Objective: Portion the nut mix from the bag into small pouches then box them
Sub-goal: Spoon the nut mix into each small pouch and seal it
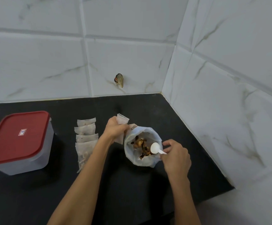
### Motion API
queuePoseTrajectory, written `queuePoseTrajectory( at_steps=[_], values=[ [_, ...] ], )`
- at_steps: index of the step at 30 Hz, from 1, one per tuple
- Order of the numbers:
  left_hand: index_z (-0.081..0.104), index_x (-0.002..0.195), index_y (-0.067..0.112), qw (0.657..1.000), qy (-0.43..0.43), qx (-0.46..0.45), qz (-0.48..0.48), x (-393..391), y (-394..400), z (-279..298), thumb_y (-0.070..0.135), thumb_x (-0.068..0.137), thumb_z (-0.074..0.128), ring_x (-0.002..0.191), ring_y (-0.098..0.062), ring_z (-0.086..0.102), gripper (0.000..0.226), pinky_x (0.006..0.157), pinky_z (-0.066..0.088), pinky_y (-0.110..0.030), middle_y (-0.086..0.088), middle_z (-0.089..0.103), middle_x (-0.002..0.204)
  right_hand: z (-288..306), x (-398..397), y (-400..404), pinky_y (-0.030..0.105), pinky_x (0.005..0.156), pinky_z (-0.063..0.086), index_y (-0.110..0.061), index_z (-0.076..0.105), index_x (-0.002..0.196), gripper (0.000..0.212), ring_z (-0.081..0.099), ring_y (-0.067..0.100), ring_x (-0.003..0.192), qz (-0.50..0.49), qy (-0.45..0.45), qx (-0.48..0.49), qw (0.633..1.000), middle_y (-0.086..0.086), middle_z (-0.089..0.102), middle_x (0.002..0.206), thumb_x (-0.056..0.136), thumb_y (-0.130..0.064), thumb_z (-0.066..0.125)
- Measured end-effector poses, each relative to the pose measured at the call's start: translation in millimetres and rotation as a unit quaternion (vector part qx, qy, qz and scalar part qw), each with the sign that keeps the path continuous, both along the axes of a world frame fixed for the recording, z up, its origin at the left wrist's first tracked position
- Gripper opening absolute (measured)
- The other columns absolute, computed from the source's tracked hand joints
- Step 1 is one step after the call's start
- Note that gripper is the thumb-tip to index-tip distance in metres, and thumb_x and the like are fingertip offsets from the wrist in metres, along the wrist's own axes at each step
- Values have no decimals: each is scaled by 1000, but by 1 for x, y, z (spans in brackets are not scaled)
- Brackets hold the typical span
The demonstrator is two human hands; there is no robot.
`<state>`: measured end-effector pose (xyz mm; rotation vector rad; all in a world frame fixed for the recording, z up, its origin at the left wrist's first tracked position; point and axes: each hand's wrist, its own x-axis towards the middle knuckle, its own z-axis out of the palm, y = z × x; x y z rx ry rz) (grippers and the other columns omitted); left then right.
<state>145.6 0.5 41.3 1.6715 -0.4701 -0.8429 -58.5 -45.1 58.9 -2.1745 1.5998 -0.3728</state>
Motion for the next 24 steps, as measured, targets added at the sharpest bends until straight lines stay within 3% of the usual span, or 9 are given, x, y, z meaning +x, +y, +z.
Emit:
queuePoseTrajectory(
  at_steps=[3, 6, 11, 16, 19, 21, 24],
  values=[
    [51, 111, 7, 1000, 18, -15, -18, 0, -3, 5, 2, 79, 69, 92, -24, 64, 37, 77, 57, -39, -11, 60, 101, 2, -1, 1, 23, 72, 48, -23, 58, 116, 37, 62, 13, 93, -3, 13, -5, 1000, -1, 66, 107, 82, -19, 72],
    [49, 99, 16, 1000, -5, 8, 12, 1, -6, 5, 2, 76, 71, 98, -28, 64, 35, 84, 57, -48, -13, 59, 104, 6, -1, 3, 28, 79, 52, -23, 58, 115, 35, 62, 14, 92, -13, 24, -22, 999, 0, 66, 106, 82, -19, 72],
    [51, 102, 10, 999, -4, 40, 15, 4, -9, -3, 4, 73, 71, 95, -31, 66, 36, 80, 58, -49, -18, 61, 108, 8, 0, 5, 32, 82, 53, -23, 62, 113, 33, 62, 15, 92, -23, 25, -26, 999, 0, 66, 105, 82, -19, 72],
    [51, 105, 13, 994, -59, 80, 38, 0, -7, -9, 35, 66, 81, 96, -26, 63, 54, 81, 56, -43, -9, 61, 107, 9, -1, 0, 22, 68, 48, -22, 64, 111, 28, 63, 14, 93, -16, 26, -6, 1000, 1, 66, 109, 84, -17, 70],
    [56, 108, 7, 991, -76, 80, 81, -13, 4, -5, 52, 63, 81, 95, -22, 61, 67, 71, 48, -32, -7, 63, 103, 7, 3, -3, 26, 78, 53, -23, 65, 112, 29, 62, 15, 98, 14, 41, 8, 999, 1, 65, 111, 84, -17, 69],
    [59, 108, 6, 991, -52, 86, 86, -27, 14, -8, 65, 46, 79, 95, -23, 62, 88, 72, 51, -33, -7, 65, 102, 7, 11, -9, 30, 88, 54, -20, 64, 116, 33, 61, 18, 104, 24, 51, 33, 998, 3, 64, 116, 85, -15, 69],
    [58, 106, 9, 991, 12, 114, 75, -57, 21, -23, 66, 38, 82, 94, -25, 64, 92, 79, 55, -38, -6, 65, 100, 11, 25, -20, 32, 94, 48, -14, 61, 120, 31, 58, 21, 109, 31, 59, 96, 993, 7, 60, 119, 89, -20, 63]
  ],
)
